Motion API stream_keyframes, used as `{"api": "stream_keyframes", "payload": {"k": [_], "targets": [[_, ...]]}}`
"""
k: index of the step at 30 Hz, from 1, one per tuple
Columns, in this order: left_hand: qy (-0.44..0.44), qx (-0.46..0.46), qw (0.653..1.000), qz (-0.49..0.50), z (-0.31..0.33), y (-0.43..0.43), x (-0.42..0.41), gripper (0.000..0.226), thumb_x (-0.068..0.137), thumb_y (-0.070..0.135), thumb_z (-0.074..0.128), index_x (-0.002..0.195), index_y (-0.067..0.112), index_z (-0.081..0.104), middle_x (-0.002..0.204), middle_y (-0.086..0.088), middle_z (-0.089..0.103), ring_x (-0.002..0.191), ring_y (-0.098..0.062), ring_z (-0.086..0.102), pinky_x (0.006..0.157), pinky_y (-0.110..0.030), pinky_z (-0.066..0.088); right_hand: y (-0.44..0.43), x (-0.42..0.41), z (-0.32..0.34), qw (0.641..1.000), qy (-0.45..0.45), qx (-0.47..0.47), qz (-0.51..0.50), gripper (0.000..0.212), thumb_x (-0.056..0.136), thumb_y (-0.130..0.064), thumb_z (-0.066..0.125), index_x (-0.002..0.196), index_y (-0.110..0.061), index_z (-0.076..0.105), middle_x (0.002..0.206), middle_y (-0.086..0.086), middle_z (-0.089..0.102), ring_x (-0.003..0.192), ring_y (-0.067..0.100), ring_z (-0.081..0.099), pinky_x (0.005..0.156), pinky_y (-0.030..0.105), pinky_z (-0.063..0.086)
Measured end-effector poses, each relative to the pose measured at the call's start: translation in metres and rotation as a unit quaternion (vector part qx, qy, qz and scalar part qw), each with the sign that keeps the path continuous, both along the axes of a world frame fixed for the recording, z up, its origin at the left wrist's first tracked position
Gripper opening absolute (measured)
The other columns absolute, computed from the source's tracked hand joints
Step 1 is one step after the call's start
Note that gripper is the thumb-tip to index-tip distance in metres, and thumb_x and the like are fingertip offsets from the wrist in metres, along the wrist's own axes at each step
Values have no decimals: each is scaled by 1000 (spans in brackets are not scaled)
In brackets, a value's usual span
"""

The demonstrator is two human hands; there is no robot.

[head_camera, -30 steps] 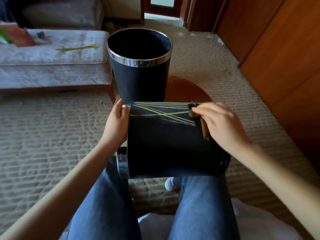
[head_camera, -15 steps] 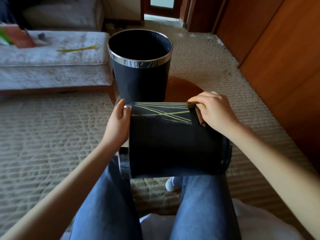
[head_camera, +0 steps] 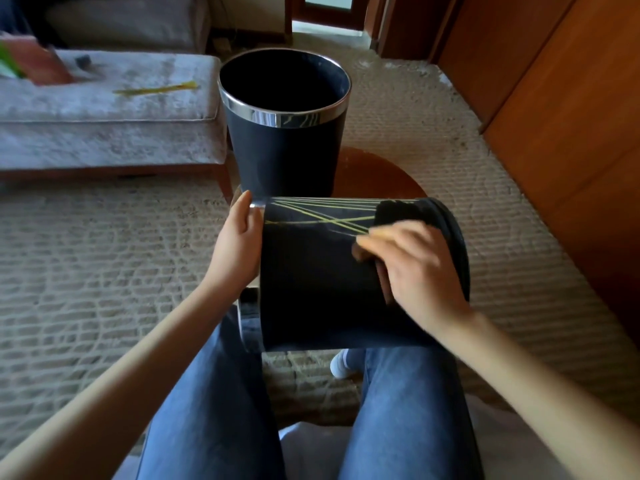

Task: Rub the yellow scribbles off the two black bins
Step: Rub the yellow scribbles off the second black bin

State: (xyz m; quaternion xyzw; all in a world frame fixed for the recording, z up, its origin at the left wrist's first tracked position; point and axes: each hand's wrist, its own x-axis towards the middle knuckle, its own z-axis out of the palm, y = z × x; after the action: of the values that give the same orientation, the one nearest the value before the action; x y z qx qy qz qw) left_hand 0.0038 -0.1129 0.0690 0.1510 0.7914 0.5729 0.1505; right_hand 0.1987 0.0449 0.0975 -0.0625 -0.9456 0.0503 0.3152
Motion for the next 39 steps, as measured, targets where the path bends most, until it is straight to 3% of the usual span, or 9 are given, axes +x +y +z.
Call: {"api": "stream_keyframes", "payload": {"k": [5,11,14,18,24,28,30,34,39], "targets": [[-8,15,1000,3,8,-1,5,46,105,24,39,150,16,39,156,-1,41,144,-13,35,121,-35,25,34,-61,21,992,-95,-56,-65,30,88,4,55,105,-12,75,96,7,70,87,35,58,77,48,52],[-27,40,999,7,9,-3,8,45,106,23,39,150,16,40,157,-1,39,146,-12,32,122,-37,23,-27,9,-9,999,8,-44,-2,28,95,-1,53,111,-10,75,110,4,71,103,28,61,91,43,48],[-23,39,999,3,8,-8,13,44,106,22,37,151,18,38,155,0,41,144,-12,35,121,-37,26,-41,33,-27,998,-4,23,60,28,104,-13,49,114,-14,74,116,2,70,109,22,59,93,43,48],[-9,27,1000,-5,8,-12,19,45,107,20,35,151,18,37,155,0,42,143,-11,36,121,-36,26,-26,-1,-7,998,2,21,53,28,96,-4,53,111,-14,75,108,3,72,98,28,63,85,44,49],[-24,23,999,-4,8,-10,15,46,106,22,36,151,19,38,152,-4,46,141,-20,41,119,-42,30,4,-86,23,991,-108,-64,-41,32,84,6,58,101,-14,76,92,6,69,81,34,57,72,48,52],[-38,27,999,-4,3,-8,13,46,105,27,36,151,24,40,146,-25,47,138,-45,35,115,-59,30,-34,-39,9,999,-37,-31,-11,33,82,9,61,106,-9,75,98,6,70,86,32,60,75,46,50],[-48,33,998,-8,2,-9,13,46,105,28,37,150,24,40,145,-27,46,137,-48,34,114,-62,29,-52,-5,-6,998,-22,-2,54,28,88,1,61,110,-10,75,107,5,71,95,29,64,83,44,49],[-13,35,999,-10,6,-10,17,45,106,20,35,151,18,39,154,-4,44,144,-16,37,121,-36,25,-50,9,-17,983,-39,109,139,24,92,-11,63,114,-15,73,116,2,70,100,25,65,88,43,46],[-5,31,999,-16,7,-12,16,46,106,20,34,152,18,36,154,-1,44,143,-14,38,120,-37,28,-27,-77,15,998,-55,-22,9,32,83,3,63,102,-19,76,96,0,71,86,32,61,76,43,45]]}}
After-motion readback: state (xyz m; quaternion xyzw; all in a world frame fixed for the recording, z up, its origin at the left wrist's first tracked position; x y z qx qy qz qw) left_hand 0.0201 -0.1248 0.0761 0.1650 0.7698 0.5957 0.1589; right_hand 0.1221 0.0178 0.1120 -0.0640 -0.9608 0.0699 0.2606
